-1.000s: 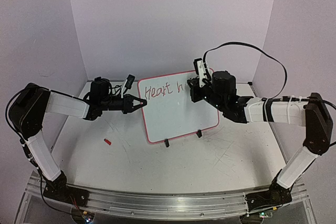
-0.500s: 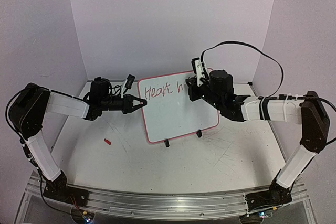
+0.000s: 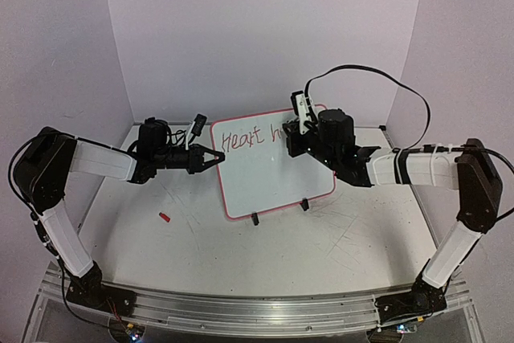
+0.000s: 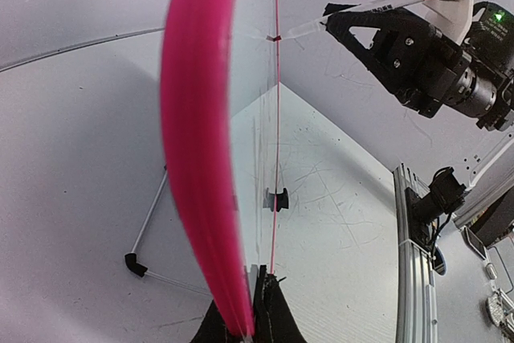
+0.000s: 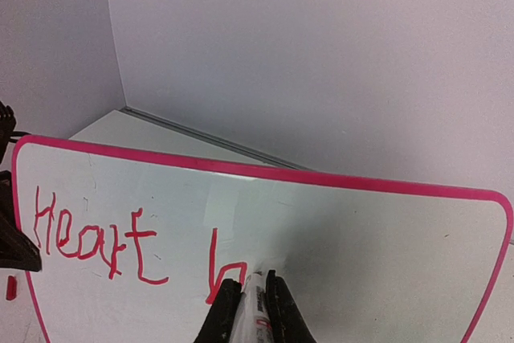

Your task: Write a sentence on the whiteboard

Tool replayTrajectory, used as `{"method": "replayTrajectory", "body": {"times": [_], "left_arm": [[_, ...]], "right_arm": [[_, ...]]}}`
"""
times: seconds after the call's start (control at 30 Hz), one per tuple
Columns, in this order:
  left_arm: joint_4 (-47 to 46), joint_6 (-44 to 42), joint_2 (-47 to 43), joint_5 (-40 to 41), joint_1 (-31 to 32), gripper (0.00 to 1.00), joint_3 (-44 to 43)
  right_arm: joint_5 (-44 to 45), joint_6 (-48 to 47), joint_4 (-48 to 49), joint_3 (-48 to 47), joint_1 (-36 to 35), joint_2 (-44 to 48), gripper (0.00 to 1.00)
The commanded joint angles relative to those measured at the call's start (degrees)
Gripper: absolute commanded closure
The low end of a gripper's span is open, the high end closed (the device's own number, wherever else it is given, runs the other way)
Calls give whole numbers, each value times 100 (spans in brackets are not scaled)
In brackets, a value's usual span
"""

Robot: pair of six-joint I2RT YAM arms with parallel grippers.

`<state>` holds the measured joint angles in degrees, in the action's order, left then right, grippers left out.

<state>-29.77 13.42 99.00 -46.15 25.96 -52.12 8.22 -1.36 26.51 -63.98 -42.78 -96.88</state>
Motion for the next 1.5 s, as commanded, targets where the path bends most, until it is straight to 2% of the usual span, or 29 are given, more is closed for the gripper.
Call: {"method": "replayTrajectory", "body": {"times": [0.0, 0.33, 0.67, 1.17, 1.47], "left_arm": [[226, -805, 4, 906, -64, 100, -102], [246, -797, 6, 882, -63, 100, -118], [253, -804, -10, 884, -64, 100, -110], [261, -841, -21, 897, -64, 100, -96], [271, -843, -25, 886, -65, 100, -87]], "right_arm": [[42, 92, 114, 139, 1, 110, 100], [314, 285, 74, 444, -2, 283, 100], [802, 184, 300, 256, 7, 229, 100], [367, 70, 233, -253, 5, -180, 100], [147, 372, 156, -89, -20, -191, 100]]}}
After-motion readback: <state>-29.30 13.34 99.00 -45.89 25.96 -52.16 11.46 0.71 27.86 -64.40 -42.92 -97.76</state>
